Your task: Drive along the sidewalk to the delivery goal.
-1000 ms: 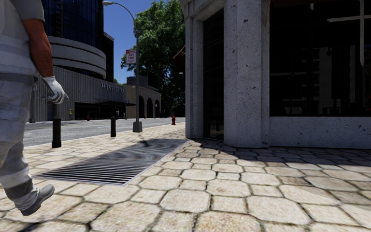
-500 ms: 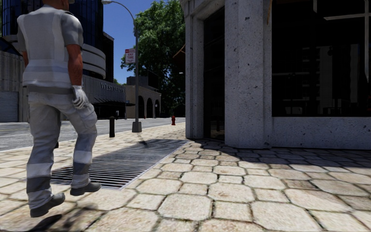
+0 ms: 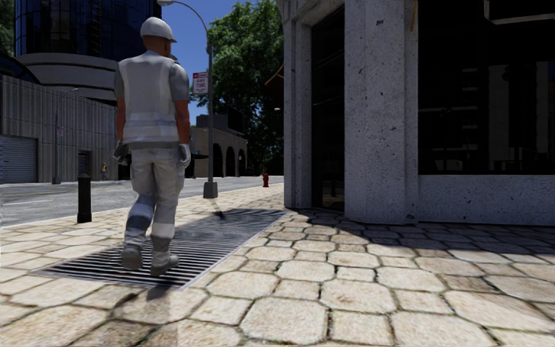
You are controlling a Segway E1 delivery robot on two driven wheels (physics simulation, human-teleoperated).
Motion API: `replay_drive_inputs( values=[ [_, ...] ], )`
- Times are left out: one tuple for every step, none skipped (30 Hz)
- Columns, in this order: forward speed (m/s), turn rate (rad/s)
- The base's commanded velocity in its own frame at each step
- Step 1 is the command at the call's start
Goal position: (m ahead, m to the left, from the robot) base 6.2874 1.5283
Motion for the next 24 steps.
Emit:
replay_drive_inputs(
  values=[
    [0.23, 0.25],
    [0.23, 0.30],
    [0.23, 0.32],
    [0.23, 0.32],
    [0.23, 0.32],
    [0.23, 0.32],
    [0.25, 0.32],
    [0.26, 0.32],
    [0.26, 0.32],
    [0.26, 0.31],
    [0.26, 0.31],
    [0.26, 0.26],
    [0.26, 0.22],
    [0.26, 0.17],
    [0.26, 0.17],
    [0.26, 0.16],
    [0.26, 0.16],
    [0.26, 0.16],
    [0.26, 0.16],
    [0.26, 0.16],
    [0.27, 0.16],
    [0.31, 0.17],
    [0.35, 0.17],
    [0.35, 0.17]
  ],
)
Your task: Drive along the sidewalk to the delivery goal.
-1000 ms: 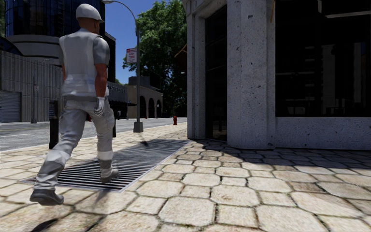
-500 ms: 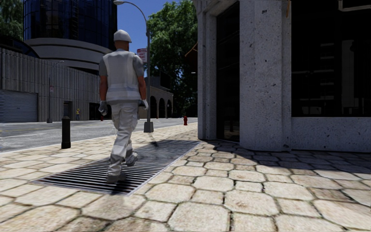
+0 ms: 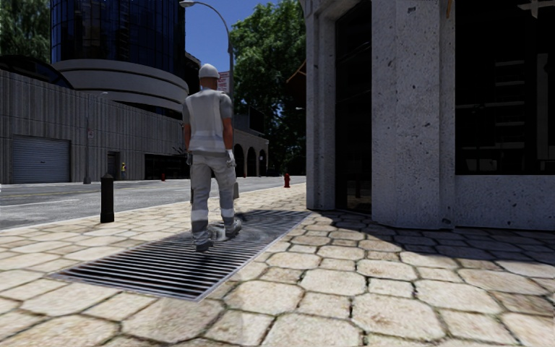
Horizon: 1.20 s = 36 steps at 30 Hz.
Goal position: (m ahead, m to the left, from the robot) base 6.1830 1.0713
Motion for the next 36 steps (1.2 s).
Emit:
replay_drive_inputs(
  values=[
    [0.39, 0.17],
    [0.42, 0.18],
    [0.50, 0.21],
    [0.50, 0.21],
    [0.62, 0.23],
    [0.68, 0.24],
    [0.72, 0.24],
    [0.74, 0.25],
    [0.74, 0.25],
    [0.74, 0.25],
    [0.76, 0.25],
    [0.78, 0.25],
    [0.78, 0.25],
    [0.79, 0.25],
    [0.79, 0.25],
    [0.79, 0.25],
    [0.80, 0.25],
    [0.80, 0.25],
    [0.81, 0.25],
    [0.81, 0.25],
    [0.81, 0.26],
    [0.81, 0.26],
    [0.81, 0.29],
    [0.82, 0.34],
    [0.82, 0.35],
    [0.82, 0.36],
    [0.82, 0.36],
    [0.82, 0.36],
    [0.82, 0.36],
    [0.81, 0.36],
    [0.81, 0.36],
    [0.81, 0.36],
    [0.81, 0.36],
    [0.81, 0.36],
    [0.81, 0.36],
    [0.81, 0.36]
  ],
)
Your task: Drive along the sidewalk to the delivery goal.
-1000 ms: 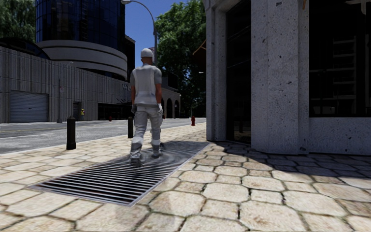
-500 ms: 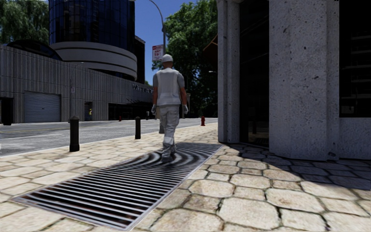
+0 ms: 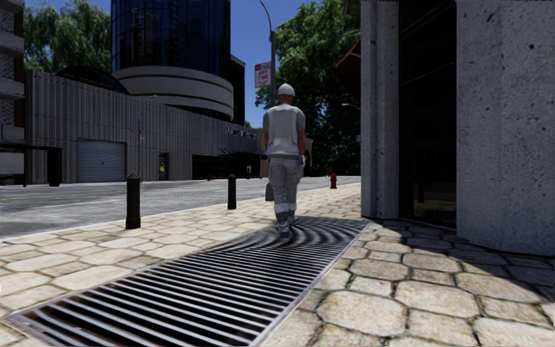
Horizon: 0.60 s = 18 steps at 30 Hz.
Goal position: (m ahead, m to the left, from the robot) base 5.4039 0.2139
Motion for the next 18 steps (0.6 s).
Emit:
replay_drive_inputs(
  values=[
    [0.81, 0.36],
    [0.81, 0.36],
    [0.81, 0.36],
    [0.81, 0.36],
    [0.80, 0.37],
    [0.80, 0.38],
    [0.83, 0.39],
    [0.85, 0.39],
    [0.85, 0.39],
    [0.85, 0.39],
    [0.85, 0.39],
    [0.85, 0.39],
    [0.86, 0.39],
    [0.87, 0.39],
    [0.89, 0.39],
    [0.89, 0.39],
    [0.89, 0.39],
    [0.91, 0.39]
  ],
)
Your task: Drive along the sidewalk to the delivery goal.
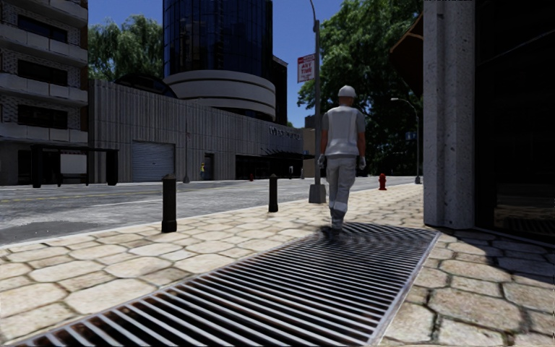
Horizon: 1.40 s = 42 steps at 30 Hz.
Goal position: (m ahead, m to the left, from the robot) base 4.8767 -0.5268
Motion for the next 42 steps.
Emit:
replay_drive_inputs(
  values=[
    [0.91, 0.39],
    [0.91, 0.39],
    [0.92, 0.39],
    [0.94, 0.34],
    [0.97, 0.00],
    [1.02, 0.00],
    [1.02, 0.00],
    [1.04, 0.00],
    [1.05, 0.00],
    [1.05, 0.00],
    [1.05, 0.00],
    [1.05, 0.00],
    [1.05, 0.00],
    [1.05, 0.00],
    [1.05, 0.00],
    [1.05, 0.00],
    [1.05, 0.00],
    [1.05, 0.00],
    [1.05, 0.00],
    [1.05, 0.00],
    [1.05, 0.00],
    [1.06, 0.00],
    [1.13, 0.00],
    [1.22, 0.00],
    [1.22, 0.00],
    [1.25, 0.00],
    [1.26, 0.00],
    [1.26, 0.00],
    [1.26, 0.00],
    [1.26, 0.00],
    [1.26, 0.00],
    [1.25, 0.00],
    [1.25, 0.00],
    [1.25, 0.00],
    [1.25, 0.00],
    [1.25, 0.00],
    [1.23, 0.00],
    [1.23, 0.00],
    [1.18, 0.00],
    [1.16, 0.00],
    [1.14, -0.10],
    [1.14, -0.10]
  ],
)
